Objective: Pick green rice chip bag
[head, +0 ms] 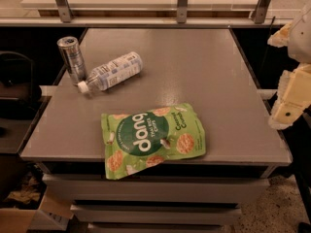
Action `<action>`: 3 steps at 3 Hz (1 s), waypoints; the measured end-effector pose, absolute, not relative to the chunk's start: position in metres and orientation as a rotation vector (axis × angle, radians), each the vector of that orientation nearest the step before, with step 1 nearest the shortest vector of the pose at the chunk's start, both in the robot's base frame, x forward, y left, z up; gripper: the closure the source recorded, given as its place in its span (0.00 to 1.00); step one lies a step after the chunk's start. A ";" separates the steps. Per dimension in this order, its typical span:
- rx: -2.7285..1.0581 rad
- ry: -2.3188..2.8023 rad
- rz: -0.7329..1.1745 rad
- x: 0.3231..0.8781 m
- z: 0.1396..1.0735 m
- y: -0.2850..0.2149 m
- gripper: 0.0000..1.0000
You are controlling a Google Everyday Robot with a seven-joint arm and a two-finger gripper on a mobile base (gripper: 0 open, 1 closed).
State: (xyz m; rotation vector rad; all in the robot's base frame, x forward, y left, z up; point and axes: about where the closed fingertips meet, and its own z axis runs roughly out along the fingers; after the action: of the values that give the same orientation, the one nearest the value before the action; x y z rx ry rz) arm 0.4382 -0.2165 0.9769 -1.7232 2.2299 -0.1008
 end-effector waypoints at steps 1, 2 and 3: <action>-1.723 2.230 -0.101 0.438 0.977 -0.216 0.00; -1.748 2.196 -0.110 0.441 0.980 -0.208 0.00; -1.886 2.109 -0.112 0.449 0.975 -0.179 0.00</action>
Offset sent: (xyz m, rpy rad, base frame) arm 0.0054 0.0179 0.0024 -0.0075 -0.0097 0.0649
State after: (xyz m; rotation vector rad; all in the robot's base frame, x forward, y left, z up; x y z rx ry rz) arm 0.4490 -0.1792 0.9753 -1.8859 2.1090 -0.1124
